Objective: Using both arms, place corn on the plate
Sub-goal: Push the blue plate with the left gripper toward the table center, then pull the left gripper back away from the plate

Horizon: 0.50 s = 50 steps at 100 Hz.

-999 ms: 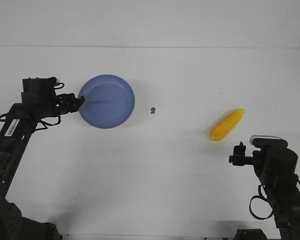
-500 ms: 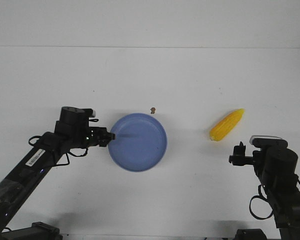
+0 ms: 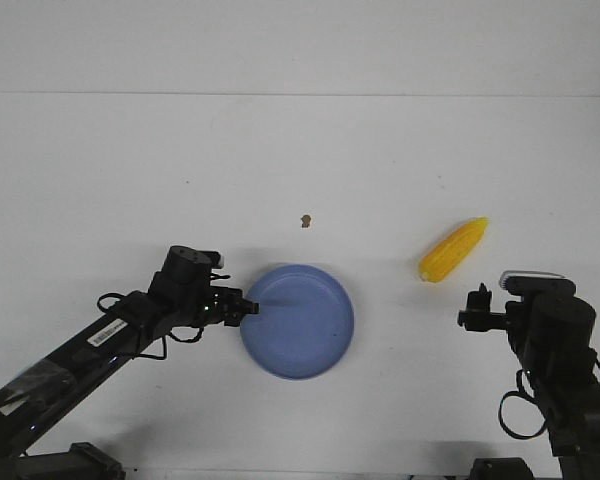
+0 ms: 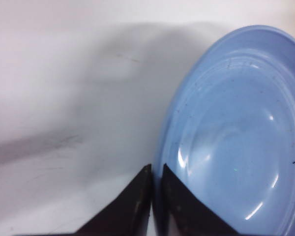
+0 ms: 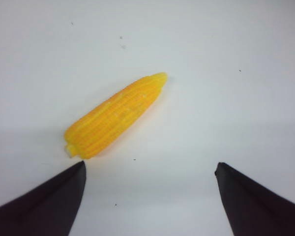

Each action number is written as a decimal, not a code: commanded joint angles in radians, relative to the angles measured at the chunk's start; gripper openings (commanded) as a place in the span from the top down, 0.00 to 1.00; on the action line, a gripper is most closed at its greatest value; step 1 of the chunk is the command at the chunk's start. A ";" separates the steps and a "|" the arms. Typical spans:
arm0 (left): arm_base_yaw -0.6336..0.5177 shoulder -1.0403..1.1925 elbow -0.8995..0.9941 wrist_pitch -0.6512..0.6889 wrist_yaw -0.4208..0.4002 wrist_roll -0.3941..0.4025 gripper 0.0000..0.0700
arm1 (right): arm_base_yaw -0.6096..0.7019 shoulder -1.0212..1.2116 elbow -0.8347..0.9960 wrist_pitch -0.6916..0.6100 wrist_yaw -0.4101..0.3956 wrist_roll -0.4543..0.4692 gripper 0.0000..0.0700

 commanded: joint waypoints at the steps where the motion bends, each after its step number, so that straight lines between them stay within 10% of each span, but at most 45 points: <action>1: -0.009 0.035 0.009 0.010 0.002 -0.010 0.99 | 0.001 0.005 0.016 0.010 -0.001 0.020 0.20; 50: -0.033 0.108 0.009 0.037 0.002 -0.010 0.92 | 0.001 0.005 0.016 0.010 -0.001 0.020 0.20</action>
